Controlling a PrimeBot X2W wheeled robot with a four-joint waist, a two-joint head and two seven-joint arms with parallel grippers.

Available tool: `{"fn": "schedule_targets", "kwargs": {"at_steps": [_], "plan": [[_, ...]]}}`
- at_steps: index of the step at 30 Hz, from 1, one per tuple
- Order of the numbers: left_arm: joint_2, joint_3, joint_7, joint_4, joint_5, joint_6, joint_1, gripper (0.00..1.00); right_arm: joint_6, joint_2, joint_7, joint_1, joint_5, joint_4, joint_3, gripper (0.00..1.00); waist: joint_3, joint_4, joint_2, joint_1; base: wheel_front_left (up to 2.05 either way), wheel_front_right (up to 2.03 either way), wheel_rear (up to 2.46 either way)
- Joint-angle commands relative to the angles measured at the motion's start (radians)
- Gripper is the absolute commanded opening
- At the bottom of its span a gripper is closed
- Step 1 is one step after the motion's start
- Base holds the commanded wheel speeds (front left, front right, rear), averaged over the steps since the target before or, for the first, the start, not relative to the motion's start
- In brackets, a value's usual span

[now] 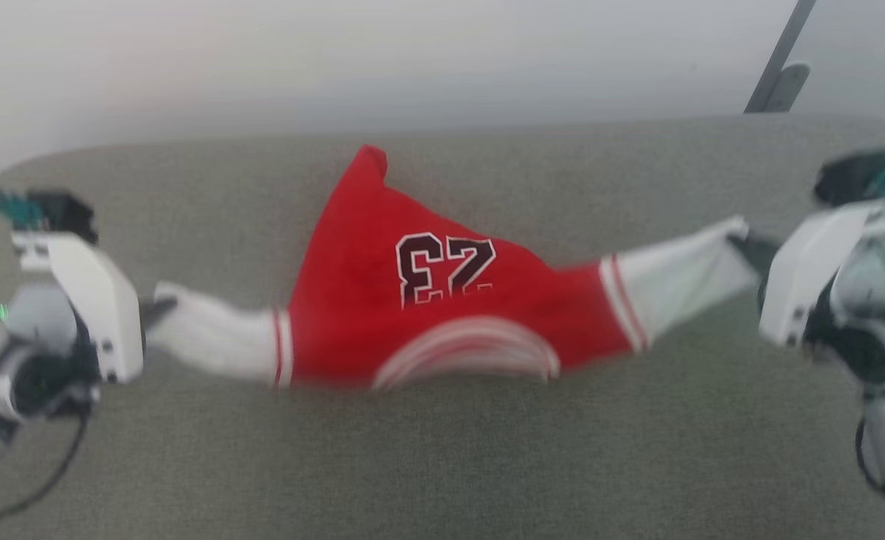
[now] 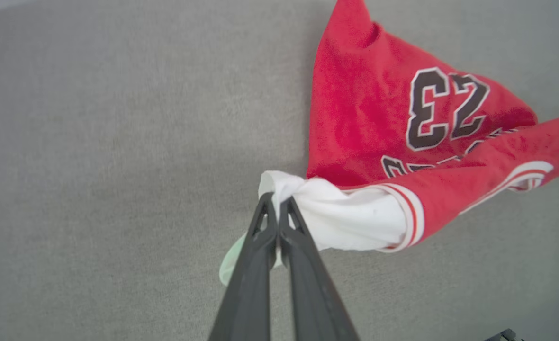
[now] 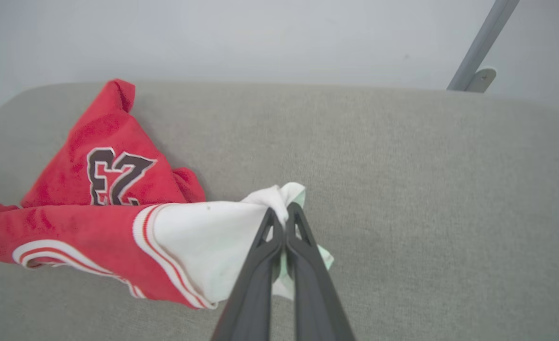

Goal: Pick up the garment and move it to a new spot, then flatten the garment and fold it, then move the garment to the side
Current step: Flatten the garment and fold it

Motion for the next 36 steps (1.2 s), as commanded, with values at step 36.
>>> {"fn": "schedule_targets", "kwargs": {"at_steps": [36], "plan": [[-0.139,0.121,-0.12,0.267,0.287,-0.13,-0.648,0.0,-0.001,0.138,-0.431,-0.75,-0.244,0.339,-0.048,0.0,0.097,0.009,0.0,0.0,0.0,0.0,0.0]]}}
